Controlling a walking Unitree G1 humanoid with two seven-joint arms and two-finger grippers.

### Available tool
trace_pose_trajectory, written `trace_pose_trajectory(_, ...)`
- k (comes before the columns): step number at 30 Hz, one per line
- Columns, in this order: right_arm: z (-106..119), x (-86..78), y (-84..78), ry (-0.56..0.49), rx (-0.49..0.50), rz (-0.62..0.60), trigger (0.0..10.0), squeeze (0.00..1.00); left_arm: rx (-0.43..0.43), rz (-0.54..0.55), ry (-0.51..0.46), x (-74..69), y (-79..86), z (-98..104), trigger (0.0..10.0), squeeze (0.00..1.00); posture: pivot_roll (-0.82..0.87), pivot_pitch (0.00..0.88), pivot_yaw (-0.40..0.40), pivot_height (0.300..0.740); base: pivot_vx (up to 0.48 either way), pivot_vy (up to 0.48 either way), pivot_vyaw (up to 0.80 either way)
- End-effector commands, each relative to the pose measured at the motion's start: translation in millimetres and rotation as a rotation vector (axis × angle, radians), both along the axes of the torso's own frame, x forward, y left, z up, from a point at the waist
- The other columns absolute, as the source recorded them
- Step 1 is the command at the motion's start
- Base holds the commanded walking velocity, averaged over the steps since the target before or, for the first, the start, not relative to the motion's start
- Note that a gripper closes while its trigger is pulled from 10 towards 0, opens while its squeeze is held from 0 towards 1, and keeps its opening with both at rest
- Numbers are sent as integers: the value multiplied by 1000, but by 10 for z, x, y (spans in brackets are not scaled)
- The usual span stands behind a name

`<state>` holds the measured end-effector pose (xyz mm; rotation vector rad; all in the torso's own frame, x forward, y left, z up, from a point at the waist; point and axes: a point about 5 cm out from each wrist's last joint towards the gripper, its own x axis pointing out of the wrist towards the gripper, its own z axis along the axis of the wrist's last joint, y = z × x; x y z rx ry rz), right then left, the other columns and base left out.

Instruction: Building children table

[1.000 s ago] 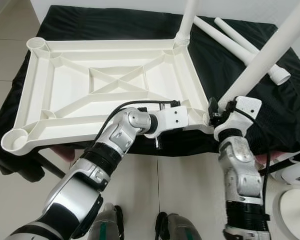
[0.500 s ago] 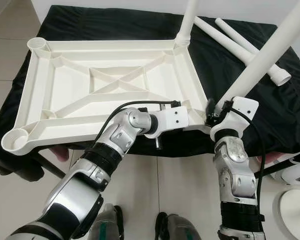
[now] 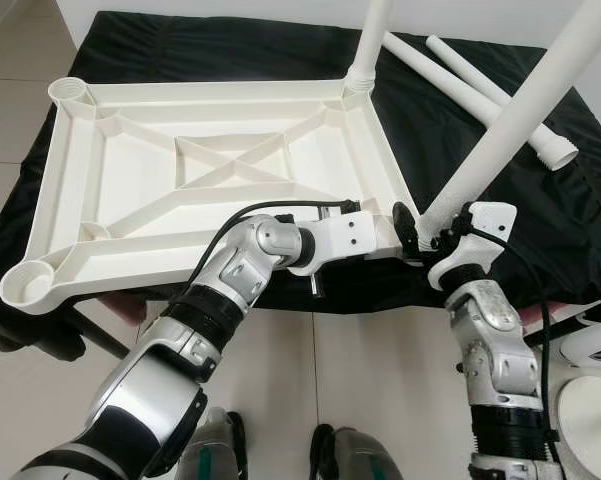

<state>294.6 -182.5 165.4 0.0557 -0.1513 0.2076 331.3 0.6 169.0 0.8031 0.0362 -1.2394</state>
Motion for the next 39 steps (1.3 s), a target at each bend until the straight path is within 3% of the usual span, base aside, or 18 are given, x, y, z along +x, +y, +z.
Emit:
trace_pose_trajectory(1, -34, 31, -35, 9, -33, 83, 10000, 0, -76, 27, -115, -2, -141, 156, 10000, 0, 7, 83, -61, 740, 0, 0, 0)
trace_pose_trajectory(3, -7, 52, -110, -10, -94, 146, 10000, 0, -75, 25, -116, -2, -143, 156, 10000, 0, 4, 81, -59, 740, 0, 0, 0)
trace_pose_trajectory(12, 58, 121, -233, -14, -143, 342, 10000, 0, -76, 20, -118, -2, -156, 165, 10000, 0, 5, 83, -59, 740, 0, 0, 0)
trace_pose_trajectory(13, 64, 150, -257, -6, -164, 423, 10000, 0, -78, 21, -118, 0, -158, 171, 10000, 0, 8, 85, -56, 740, 0, 0, 0)
trace_pose_trajectory(17, 19, 163, -302, 36, -227, 512, 10000, 0, -77, 22, -119, 2, -154, 175, 10000, 0, 9, 90, -54, 740, 0, 0, 0)
trace_pose_trajectory(26, -18, 168, -470, 74, -280, 567, 10000, 0, -77, 28, -120, 10, -141, 183, 10000, 0, 11, 100, -55, 740, 0, 0, 0)
trace_pose_trajectory(27, -17, 170, -486, 74, -283, 566, 4078, 0, -77, 28, -120, 11, -140, 183, 10000, 0, 11, 100, -55, 740, 0, 0, 0)
trace_pose_trajectory(28, -17, 170, -486, 74, -283, 566, 4078, 0, -77, 28, -120, 11, -140, 183, 10000, 0, 11, 100, -55, 740, 0, 0, 0)
trace_pose_trajectory(29, -3, 171, -538, 75, -288, 552, 3294, 0, -77, 29, -120, 13, -137, 186, 10000, 0, 7, 105, -52, 740, 0, 0, 0)
trace_pose_trajectory(31, 14, 168, -577, 73, -291, 540, 3137, 0, -77, 29, -120, 15, -137, 188, 10000, 0, 6, 106, -51, 740, 0, 0, 0)
trace_pose_trajectory(32, 30, 162, -614, 71, -295, 527, 1098, 0, -77, 29, -120, 16, -137, 190, 10000, 0, 3, 108, -51, 740, 0, 0, 0)
trace_pose_trajectory(34, 40, 159, -637, 69, -297, 519, 1098, 0, -77, 28, -120, 17, -137, 191, 10000, 0, 2, 108, -51, 740, 0, 0, 0)
trace_pose_trajectory(35, 43, 153, -653, 68, -295, 518, 0, 0, -77, 28, -120, 17, -139, 191, 10000, 0, 2, 108, -51, 740, 0, 0, 0)
trace_pose_trajectory(39, 39, 143, -666, 66, -285, 515, 0, 0, -78, 27, -119, 18, -144, 189, 10000, 0, -1, 109, -50, 740, 0, 0, 0)
